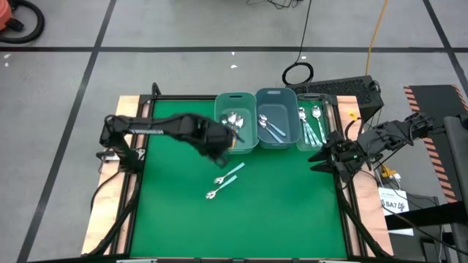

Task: Sort silverware by color (type)
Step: Put the blue spoon into the blue bin

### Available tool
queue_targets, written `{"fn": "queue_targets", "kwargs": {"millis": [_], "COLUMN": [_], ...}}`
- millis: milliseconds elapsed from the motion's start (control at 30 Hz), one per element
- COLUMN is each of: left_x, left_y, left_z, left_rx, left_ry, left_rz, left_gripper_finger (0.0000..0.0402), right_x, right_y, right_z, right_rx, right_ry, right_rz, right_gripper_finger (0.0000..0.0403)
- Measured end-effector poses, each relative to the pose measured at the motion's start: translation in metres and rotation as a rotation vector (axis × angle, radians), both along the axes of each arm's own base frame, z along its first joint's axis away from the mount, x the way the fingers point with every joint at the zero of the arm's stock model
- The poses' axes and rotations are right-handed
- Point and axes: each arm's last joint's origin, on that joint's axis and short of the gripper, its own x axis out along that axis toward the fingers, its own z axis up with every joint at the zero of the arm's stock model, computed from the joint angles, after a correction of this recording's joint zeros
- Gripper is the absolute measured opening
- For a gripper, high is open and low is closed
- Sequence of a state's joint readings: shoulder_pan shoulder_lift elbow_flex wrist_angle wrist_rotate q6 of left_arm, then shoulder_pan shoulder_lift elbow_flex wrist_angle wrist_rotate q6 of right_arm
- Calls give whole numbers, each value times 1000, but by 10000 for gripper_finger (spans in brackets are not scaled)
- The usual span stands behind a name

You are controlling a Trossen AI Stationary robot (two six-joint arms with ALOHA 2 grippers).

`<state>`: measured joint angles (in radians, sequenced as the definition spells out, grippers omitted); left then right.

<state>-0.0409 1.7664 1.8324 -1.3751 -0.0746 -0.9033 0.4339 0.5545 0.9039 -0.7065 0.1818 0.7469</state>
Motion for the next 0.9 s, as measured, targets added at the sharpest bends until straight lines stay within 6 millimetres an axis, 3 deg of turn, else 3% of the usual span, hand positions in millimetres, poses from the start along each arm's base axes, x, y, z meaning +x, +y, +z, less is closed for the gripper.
{"fn": "queue_targets", "kwargs": {"millis": [100,200,333,500,633,900], "left_x": [5,5,3,6,3,-7], "left_y": [-34,-67,-94,-110,-115,-101], "left_z": [3,4,-13,-61,-98,-137], "left_rx": [5,138,317,228,165,104], "left_ry": [-92,-168,-196,-202,-206,-123], "left_rz": [-83,-183,-274,-347,-278,-178], "left_gripper_finger": [118,150,176,173,159,156], "right_x": [0,-1,0,6,13,36], "right_y": [-1,-2,-3,-3,0,10], "right_z": [-1,-2,-2,1,6,6], "right_rx": [-1,-2,25,66,110,149], "right_ry": [14,21,17,-21,-73,-78], "right_rz": [-13,-58,-125,-232,-260,-276], "right_gripper_finger": [192,192,192,192,192,192]}}
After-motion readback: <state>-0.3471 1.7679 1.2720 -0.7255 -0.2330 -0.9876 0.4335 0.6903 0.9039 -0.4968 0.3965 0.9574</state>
